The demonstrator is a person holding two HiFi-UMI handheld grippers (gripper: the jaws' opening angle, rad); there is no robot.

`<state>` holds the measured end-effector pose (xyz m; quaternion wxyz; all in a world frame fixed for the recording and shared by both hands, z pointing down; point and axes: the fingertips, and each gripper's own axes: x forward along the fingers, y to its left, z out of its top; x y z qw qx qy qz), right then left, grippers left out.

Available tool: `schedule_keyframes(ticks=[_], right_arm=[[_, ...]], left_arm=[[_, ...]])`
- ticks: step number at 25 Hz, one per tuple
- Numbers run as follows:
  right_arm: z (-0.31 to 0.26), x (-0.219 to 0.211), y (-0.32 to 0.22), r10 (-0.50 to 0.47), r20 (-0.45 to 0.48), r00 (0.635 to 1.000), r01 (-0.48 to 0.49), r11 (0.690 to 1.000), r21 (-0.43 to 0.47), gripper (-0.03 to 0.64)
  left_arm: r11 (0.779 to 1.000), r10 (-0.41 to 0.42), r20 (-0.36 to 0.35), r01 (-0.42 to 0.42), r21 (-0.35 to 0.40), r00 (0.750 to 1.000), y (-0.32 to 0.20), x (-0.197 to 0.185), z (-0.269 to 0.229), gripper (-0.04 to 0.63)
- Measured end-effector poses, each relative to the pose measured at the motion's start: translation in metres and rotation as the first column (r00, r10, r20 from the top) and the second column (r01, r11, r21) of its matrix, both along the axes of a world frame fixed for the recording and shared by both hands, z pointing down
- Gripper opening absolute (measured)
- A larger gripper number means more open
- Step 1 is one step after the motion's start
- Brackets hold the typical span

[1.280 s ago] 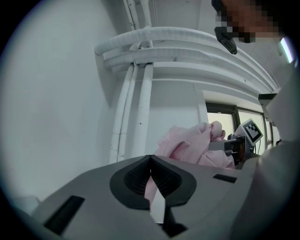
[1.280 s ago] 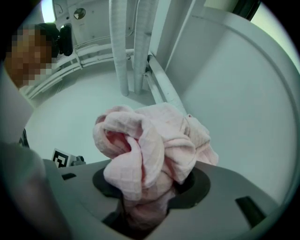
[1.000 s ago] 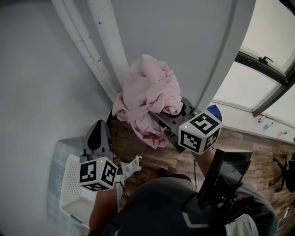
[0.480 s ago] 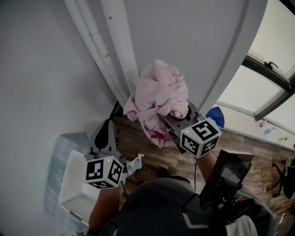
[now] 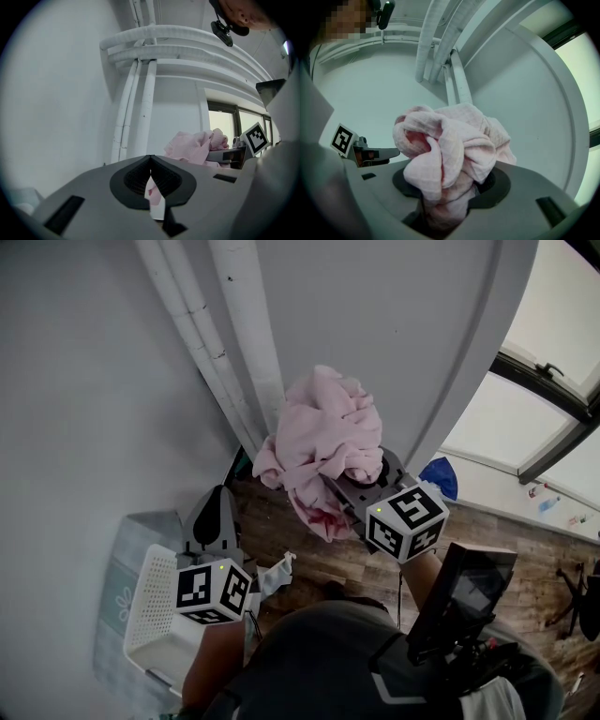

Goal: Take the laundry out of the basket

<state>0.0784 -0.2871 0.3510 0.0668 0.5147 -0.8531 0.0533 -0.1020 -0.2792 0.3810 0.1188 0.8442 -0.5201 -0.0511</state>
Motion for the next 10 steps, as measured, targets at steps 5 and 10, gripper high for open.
schedule_keyframes(ticks=[5,10], right_arm=[[-0.0004,0.0004,0.0003,0.003,-0.007,1.000,-0.003,1.000,0.001,0.238],[-0.0011,-0.0005,0.0004,0.002,-0.016,1.000,-0.002,1.000,0.000,0.238]], left_arm=[[1.000,-0.004,0.007,0.004,-0.006,1.000,0.0002,-0.0003,0.0025,0.009],[1.000,-0.010,0.008,0.010,-0.013,1.000,-0.0006,-0.0040,0.0049,0.009]])
